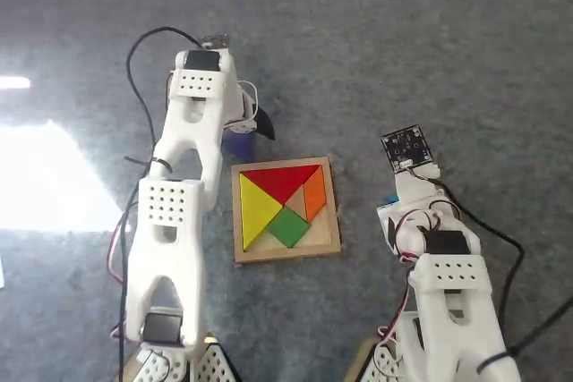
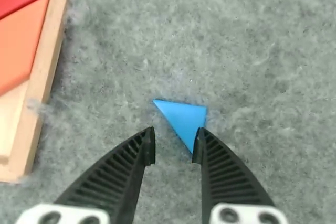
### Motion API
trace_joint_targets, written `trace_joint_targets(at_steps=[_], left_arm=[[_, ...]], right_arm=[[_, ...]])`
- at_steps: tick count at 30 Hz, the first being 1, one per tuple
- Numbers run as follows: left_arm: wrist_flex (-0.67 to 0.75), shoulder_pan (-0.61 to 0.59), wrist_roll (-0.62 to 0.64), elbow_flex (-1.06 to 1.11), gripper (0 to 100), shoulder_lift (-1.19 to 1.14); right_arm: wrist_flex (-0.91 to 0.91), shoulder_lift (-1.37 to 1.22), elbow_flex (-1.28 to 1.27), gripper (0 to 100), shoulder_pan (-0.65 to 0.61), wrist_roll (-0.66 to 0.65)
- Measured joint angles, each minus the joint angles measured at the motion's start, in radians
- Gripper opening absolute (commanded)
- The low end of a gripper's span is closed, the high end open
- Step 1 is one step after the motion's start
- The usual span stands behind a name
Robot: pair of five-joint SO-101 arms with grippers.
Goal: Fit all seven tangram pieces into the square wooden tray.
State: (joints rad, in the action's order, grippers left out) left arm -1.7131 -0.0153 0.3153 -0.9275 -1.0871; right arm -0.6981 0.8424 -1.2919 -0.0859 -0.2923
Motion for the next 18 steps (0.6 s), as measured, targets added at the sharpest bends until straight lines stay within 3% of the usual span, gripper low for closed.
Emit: trace_joint_targets(at_steps=[18], left_arm=[[-0.006, 0.011, 0.008, -0.04, 24, -0.034]], right_arm=[[0.0, 0.0, 0.0, 13.3, 0.002, 0.0]])
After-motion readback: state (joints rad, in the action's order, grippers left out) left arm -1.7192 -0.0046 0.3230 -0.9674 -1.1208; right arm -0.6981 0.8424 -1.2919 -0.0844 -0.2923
